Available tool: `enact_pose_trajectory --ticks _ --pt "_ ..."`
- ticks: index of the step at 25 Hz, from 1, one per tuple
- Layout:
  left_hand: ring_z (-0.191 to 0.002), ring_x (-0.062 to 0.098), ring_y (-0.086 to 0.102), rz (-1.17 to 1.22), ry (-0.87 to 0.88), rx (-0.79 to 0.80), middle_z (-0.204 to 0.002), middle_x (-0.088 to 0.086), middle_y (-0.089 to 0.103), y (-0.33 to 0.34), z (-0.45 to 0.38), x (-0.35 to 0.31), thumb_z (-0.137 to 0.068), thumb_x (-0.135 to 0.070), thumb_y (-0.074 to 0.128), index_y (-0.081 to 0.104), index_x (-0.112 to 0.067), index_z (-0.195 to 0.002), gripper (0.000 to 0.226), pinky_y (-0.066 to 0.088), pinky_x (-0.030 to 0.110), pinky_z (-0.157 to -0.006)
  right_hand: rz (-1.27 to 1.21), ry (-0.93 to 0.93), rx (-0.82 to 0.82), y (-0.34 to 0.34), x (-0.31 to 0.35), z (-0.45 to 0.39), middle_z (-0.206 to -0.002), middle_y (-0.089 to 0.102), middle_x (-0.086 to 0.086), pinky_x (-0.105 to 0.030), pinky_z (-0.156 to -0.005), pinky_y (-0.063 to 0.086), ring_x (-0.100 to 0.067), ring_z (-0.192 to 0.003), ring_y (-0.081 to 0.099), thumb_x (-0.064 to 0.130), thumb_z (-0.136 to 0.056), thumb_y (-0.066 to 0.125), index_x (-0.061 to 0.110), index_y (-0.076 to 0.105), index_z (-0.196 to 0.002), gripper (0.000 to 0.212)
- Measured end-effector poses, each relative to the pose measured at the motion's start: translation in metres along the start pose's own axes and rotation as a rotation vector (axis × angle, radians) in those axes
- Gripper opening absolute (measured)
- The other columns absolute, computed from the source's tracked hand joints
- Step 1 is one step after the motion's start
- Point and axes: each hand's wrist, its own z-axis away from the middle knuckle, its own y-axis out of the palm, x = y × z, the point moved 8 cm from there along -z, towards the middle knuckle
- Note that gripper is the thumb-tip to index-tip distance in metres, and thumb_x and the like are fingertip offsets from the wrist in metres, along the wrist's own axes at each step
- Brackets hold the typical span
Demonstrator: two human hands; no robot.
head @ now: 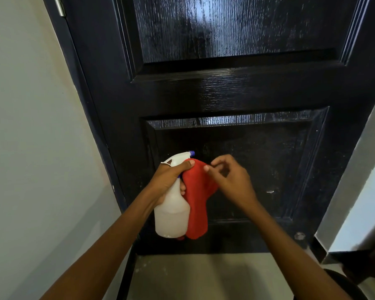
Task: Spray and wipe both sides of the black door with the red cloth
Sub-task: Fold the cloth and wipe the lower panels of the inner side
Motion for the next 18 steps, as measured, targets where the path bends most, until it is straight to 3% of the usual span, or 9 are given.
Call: enact_pose_trajectory --ticks 2,3,6,11,15,18 --pt "-0.046 0.023 0.054 0.014 -0.006 -0.01 -0.065 0.019 0.059 0.007 0.003 0.002 -0.084 -0.043 0.079 0.073 -0.013 -0.105 0.038 0.052 0.034 -0.053 -0.096 0.098 0.195 0.032 0.007 0.013 -0.099 0.067 0.01 -0.038 -0.081 0.061 -0.007 -0.09 0.068 0.059 -0.082 0.076 0.04 0.058 -0.113 0.04" --pt "-0.046 0.023 0.054 0.022 -0.009 -0.016 -0.065 0.019 0.06 0.008 0.004 0.004 -0.083 -0.046 0.078 0.073 -0.011 -0.103 0.041 0.052 0.034 -0.053 -0.114 0.112 0.217 0.038 0.008 0.014 -0.102 0.066 0.01 -0.04 -0.083 0.062 -0.008 -0.091 0.069 0.056 -0.083 0.076 0.039 0.057 -0.118 0.043" --pt "-0.046 0.025 0.054 0.077 -0.011 -0.002 -0.06 0.018 0.059 0.008 0.007 0.007 -0.087 -0.048 0.072 0.071 -0.011 -0.101 0.039 0.053 0.033 -0.053 -0.096 0.068 0.165 0.037 0.007 0.014 -0.107 0.064 0.013 -0.04 -0.084 0.062 -0.008 -0.09 0.068 0.041 -0.089 0.076 0.037 0.056 -0.126 0.043" --pt "-0.043 0.024 0.052 0.148 -0.013 0.051 -0.056 0.017 0.056 0.01 0.009 0.014 -0.09 -0.024 0.073 0.069 -0.004 -0.102 0.024 0.051 0.033 -0.051 -0.09 0.001 0.151 0.034 0.007 0.012 -0.127 0.054 0.013 -0.027 -0.091 0.055 -0.004 -0.108 0.059 0.036 -0.089 0.077 0.038 0.049 -0.144 0.061" --pt "-0.045 0.025 0.054 0.042 0.045 -0.034 -0.054 0.015 0.057 0.01 0.005 0.011 -0.09 -0.02 0.073 0.069 0.0 -0.102 0.024 0.052 0.034 -0.054 -0.04 -0.06 0.032 0.024 0.006 0.008 -0.126 0.063 0.01 -0.038 -0.096 0.057 -0.003 -0.107 0.061 0.018 -0.098 0.064 0.028 0.058 -0.143 0.046" --pt "-0.044 0.021 0.054 -0.006 0.107 -0.077 -0.052 0.01 0.058 0.014 0.004 0.005 -0.093 -0.018 0.07 0.069 -0.006 -0.106 0.018 0.052 0.03 -0.05 -0.121 -0.006 0.091 0.027 0.003 0.009 -0.127 0.064 0.013 -0.034 -0.095 0.056 -0.001 -0.111 0.06 0.037 -0.096 0.068 0.033 0.058 -0.143 0.047"
